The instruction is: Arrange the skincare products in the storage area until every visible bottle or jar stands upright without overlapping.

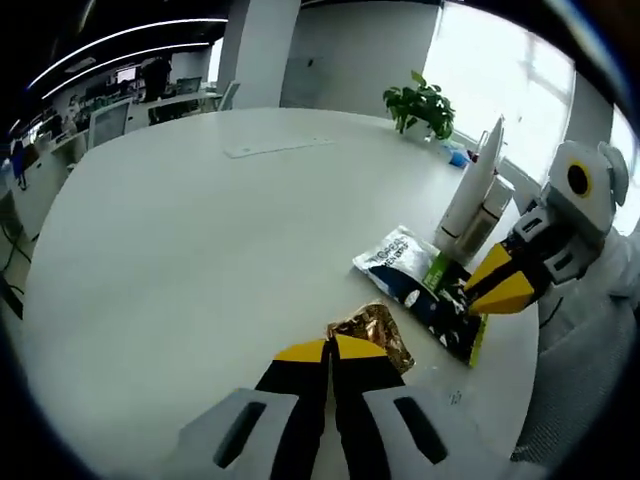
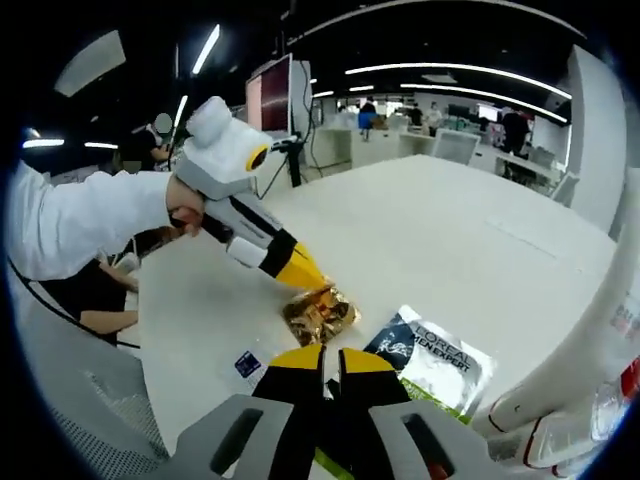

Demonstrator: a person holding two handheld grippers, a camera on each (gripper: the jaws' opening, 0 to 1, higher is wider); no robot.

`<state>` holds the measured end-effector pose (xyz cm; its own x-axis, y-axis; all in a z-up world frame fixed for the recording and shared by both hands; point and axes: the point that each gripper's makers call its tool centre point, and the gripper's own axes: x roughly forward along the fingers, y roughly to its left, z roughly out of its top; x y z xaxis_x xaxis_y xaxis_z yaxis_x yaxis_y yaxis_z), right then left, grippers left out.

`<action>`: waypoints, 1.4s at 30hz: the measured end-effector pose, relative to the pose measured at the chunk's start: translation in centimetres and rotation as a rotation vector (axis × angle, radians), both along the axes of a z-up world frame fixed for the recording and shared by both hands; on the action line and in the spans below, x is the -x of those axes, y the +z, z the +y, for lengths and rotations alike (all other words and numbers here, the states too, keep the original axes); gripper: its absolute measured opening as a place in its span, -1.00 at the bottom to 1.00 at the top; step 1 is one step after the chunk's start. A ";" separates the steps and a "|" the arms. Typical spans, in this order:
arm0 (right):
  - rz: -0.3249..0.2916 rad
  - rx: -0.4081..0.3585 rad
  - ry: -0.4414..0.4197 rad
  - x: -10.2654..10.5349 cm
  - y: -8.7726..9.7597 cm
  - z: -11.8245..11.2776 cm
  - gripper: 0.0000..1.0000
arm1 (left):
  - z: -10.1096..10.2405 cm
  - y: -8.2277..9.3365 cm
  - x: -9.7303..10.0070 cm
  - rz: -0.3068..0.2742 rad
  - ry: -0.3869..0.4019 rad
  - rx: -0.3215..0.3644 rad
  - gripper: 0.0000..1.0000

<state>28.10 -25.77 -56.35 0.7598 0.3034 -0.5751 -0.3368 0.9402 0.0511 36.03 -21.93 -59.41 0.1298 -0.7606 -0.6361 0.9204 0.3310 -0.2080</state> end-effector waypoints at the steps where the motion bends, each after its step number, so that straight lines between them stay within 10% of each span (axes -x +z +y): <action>1: -0.005 0.004 -0.002 -0.1 -0.1 -0.1 -1.00 | -0.2 -0.2 -0.4 0.002 0.012 0.003 -1.00; 29: -0.049 0.304 0.177 -4.9 -5.1 3.0 -0.77 | -1.4 -1.6 -2.1 0.022 0.116 0.041 -1.00; 42: -0.008 0.228 0.169 -4.9 -5.3 1.8 -0.87 | -1.9 -1.6 -2.1 0.008 0.098 0.038 -0.98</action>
<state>33.00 -23.99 -61.65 0.7144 0.2900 -0.6369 -0.4895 0.8575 -0.1586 38.15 -23.79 -60.98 0.1994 -0.7682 -0.6084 0.8824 0.4107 -0.2294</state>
